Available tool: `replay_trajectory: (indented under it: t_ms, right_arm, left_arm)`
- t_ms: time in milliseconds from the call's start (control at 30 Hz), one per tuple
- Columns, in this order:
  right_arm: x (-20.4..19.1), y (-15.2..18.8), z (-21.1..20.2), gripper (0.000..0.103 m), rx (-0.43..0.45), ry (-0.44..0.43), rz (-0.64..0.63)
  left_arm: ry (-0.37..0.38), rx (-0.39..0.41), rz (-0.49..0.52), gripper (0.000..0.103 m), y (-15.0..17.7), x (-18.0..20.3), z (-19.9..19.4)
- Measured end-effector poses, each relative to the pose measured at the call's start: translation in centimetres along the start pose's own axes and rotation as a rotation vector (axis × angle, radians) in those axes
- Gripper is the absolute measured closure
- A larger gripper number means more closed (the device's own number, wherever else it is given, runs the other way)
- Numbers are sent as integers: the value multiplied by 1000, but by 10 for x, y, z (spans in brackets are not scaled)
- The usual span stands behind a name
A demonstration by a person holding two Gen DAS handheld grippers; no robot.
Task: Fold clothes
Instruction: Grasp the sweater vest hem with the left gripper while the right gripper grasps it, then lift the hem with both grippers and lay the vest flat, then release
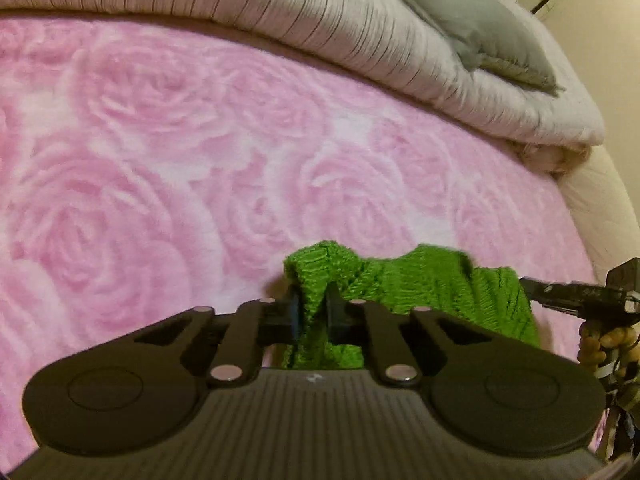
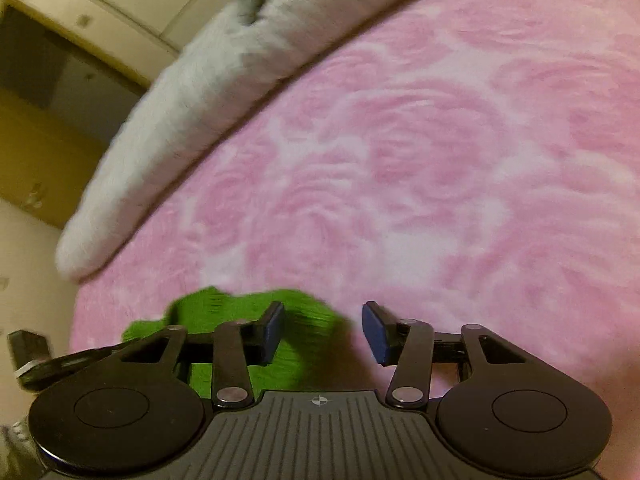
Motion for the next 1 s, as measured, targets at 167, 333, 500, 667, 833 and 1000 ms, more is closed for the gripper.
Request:
replay_trajectory:
  t_ms: [167, 333, 500, 667, 833, 1000]
  right_arm:
    - [-59, -8, -18, 99, 106, -7, -298]
    - [-44, -12, 21, 97, 30, 182, -295]
    - [-43, -17, 19, 71, 27, 320, -272]
    - [-68, -25, -10, 65, 123, 296, -305]
    - [-86, 10, 34, 65, -140, 215, -451]
    - [-56, 24, 31, 65, -77, 339, -407]
  left_arm:
    - [35, 134, -32, 95, -5, -7, -35]
    - [-170, 38, -24, 87, -5, -23, 3]
    - [-309, 161, 88, 82, -15, -8, -25]
    - [-339, 229, 143, 87, -23, 7, -44]
    - [-255, 46, 379, 88, 6, 55, 5]
    - [-334, 71, 214, 93, 9, 31, -2]
Point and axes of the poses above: each gripper's, at about its wrist camera, not at the fingertips, and z roughly the way its jaws point, x to its right, y to its underside, the point moved 4 cm from there along z, roughly the way its jaws point, and after that the axes turned 4 degrees about -y, right-handed, at the moved point
